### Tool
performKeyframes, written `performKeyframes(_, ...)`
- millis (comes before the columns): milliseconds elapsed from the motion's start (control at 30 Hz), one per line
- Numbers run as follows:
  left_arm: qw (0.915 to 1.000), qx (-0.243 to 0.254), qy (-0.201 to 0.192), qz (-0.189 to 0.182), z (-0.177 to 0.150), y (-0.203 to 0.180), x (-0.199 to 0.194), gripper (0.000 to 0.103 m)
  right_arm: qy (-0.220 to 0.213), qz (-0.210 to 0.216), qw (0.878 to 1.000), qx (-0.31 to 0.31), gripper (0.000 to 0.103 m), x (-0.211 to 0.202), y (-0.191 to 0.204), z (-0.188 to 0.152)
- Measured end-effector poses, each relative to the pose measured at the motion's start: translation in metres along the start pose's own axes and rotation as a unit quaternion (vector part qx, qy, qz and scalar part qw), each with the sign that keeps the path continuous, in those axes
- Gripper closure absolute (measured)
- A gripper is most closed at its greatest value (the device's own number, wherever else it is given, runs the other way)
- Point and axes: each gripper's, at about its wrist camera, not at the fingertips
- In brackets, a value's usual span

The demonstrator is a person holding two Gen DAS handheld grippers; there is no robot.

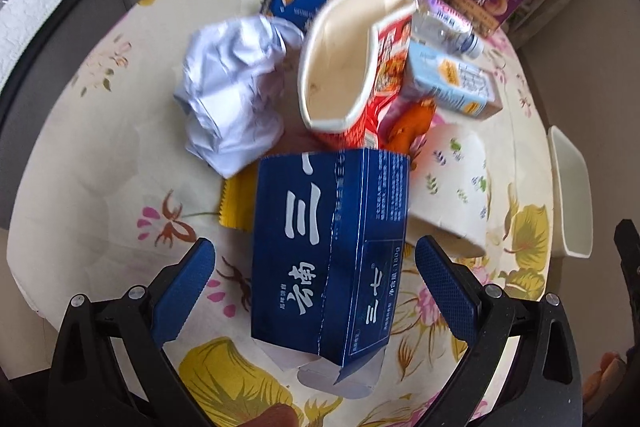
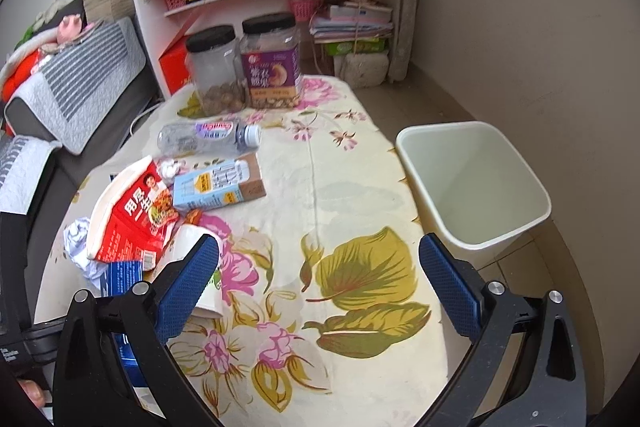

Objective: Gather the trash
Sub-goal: 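Grasp the blue carton box with the left tool while the right tool grasps the white paper cup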

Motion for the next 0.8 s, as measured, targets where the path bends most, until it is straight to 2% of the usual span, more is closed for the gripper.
performKeyframes(167, 0.9997, -0.002, 0.020, -0.015, -0.003, -0.003, 0.017, 0.007, 0.032, 0.004, 0.999, 0.007, 0.007, 0.018, 0.004, -0.001)
performKeyframes(233, 0.9993, 0.003, 0.029, -0.022, -0.004, -0.003, 0.022, 0.012, 0.048, 0.012, 0.999, 0.016, 0.007, 0.027, 0.006, 0.000)
performKeyframes(300, 0.9987, 0.010, 0.040, -0.029, -0.006, -0.005, 0.028, 0.026, 0.062, 0.018, 0.998, 0.023, 0.007, 0.035, 0.008, -0.001)
performKeyframes(333, 0.9985, 0.012, 0.043, -0.032, -0.007, -0.004, 0.029, 0.026, 0.070, 0.022, 0.997, 0.028, 0.007, 0.039, 0.010, -0.001)
performKeyframes(467, 0.9990, 0.016, 0.016, -0.037, -0.013, -0.002, 0.016, 0.033, 0.103, 0.038, 0.993, 0.038, 0.007, 0.055, 0.017, -0.004)
performKeyframes(633, 0.9981, 0.029, -0.023, -0.049, -0.014, 0.002, -0.024, 0.035, 0.145, 0.067, 0.986, 0.047, 0.007, 0.073, 0.031, -0.004)
performKeyframes(800, 0.9961, 0.040, -0.063, -0.048, -0.010, 0.012, -0.070, 0.035, 0.215, 0.112, 0.967, 0.075, 0.007, 0.096, 0.042, 0.003)
Point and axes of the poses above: each gripper's, at about its wrist camera, not at the fingertips, and x roughly the way its jaws point, y to its left, z to its top, and after that the axes turned 1 degree about y, right-handed
